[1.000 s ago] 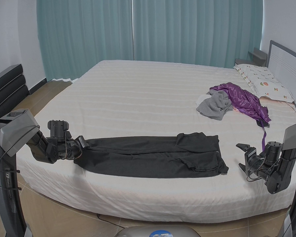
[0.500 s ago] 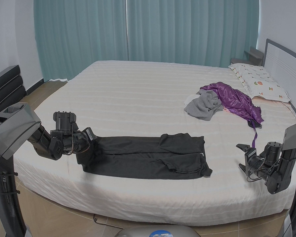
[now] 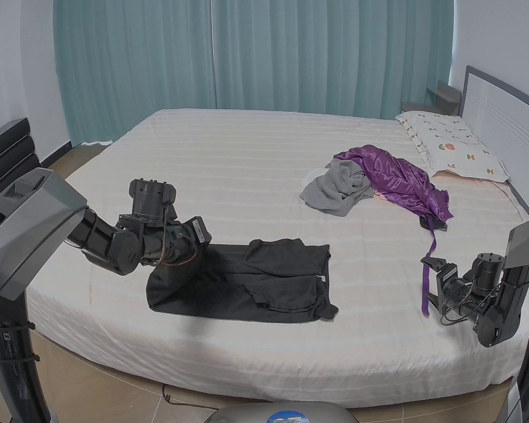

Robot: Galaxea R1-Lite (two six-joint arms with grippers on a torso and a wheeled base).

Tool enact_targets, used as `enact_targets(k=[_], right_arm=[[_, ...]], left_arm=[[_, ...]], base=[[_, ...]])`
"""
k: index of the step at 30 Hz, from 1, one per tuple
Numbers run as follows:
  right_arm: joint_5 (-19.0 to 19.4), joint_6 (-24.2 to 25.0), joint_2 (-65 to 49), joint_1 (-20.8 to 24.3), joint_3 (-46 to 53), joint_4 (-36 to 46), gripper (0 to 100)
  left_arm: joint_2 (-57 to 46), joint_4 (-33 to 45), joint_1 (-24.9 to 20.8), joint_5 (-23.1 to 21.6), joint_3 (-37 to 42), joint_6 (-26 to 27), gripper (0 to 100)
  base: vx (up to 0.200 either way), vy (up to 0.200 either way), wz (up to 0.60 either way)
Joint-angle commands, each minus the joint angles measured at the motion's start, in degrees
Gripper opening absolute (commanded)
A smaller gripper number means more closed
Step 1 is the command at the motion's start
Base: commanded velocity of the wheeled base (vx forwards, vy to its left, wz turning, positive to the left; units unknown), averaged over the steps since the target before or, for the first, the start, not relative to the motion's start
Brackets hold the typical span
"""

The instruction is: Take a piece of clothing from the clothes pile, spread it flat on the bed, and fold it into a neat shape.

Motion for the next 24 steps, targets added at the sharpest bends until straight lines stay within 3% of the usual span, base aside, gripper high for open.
enact_targets(k=[1, 9, 15, 19, 20, 24], right_arm=[[0.1, 0.0, -0.2, 0.1, 0.1, -0.8, 100], [0.0, 0.0, -0.1, 0.3, 0.1, -0.8, 100], [0.0, 0.0, -0.2, 0.3, 0.2, -0.8, 100], [0.0, 0.0, -0.2, 0.4, 0.2, -0.8, 100], [0.0, 0.0, -0.2, 0.6, 0.2, -0.8, 100], [0.0, 0.0, -0.3, 1.0, 0.4, -0.8, 100]], left_arm=[[0.2, 3.5, -4.2, 0.8, -4.3, -0.1, 0], [5.7, 8.4, -9.4, 4.3, -11.3, -0.1, 0], [10.9, 8.8, -11.0, 9.3, -16.6, -0.2, 0], [12.0, 8.7, -12.1, 10.1, -17.6, -1.2, 0], [12.1, 8.4, -12.3, 10.2, -17.8, -1.7, 100], [12.4, 8.5, -12.8, 10.2, -19.5, -4.0, 100]], base=[[0.000, -0.200, 0.00], [0.000, -0.200, 0.00], [0.000, 0.000, 0.00], [0.000, 0.000, 0.00], [0.000, 0.000, 0.00], [0.000, 0.000, 0.00]])
